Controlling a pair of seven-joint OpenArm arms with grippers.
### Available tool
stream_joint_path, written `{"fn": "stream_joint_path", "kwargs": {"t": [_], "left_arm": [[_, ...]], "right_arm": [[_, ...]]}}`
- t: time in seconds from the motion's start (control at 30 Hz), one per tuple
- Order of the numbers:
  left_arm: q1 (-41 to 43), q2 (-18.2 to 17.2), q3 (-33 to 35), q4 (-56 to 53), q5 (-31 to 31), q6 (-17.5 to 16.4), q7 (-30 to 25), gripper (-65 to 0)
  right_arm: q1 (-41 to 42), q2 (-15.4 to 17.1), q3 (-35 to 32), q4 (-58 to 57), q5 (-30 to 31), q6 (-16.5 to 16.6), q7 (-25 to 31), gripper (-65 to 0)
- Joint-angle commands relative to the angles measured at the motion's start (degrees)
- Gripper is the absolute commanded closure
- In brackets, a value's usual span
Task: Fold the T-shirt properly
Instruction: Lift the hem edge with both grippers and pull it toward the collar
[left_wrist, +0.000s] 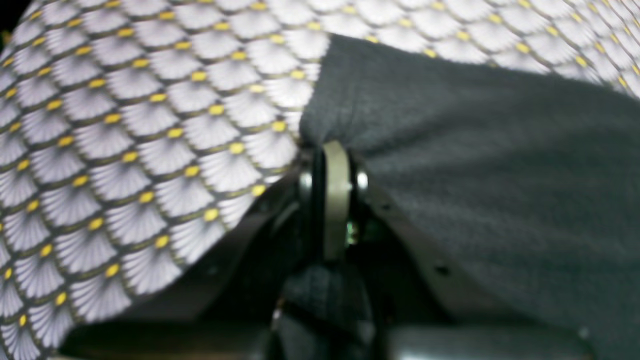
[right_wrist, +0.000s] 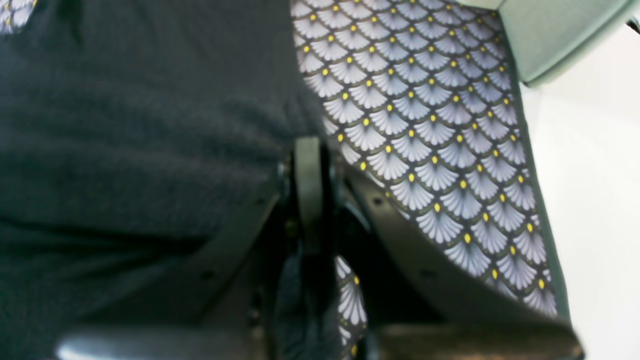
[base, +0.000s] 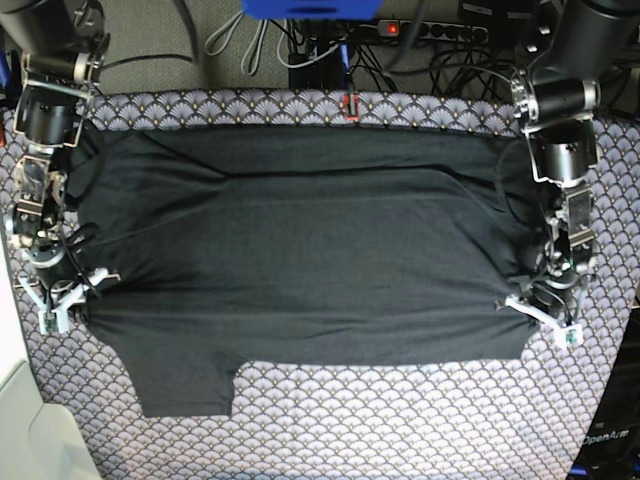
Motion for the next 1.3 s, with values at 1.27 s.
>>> {"fn": "stream_joint_path", "kwargs": {"t": [1.27], "left_arm": [[1.8,-1.1,-0.3,13.1,-0.3,0.0,5.1,-0.2]], "right_arm": [[-1.7,0.3,7.3,3.6,1.1,2.5,1.4,0.0]]}}
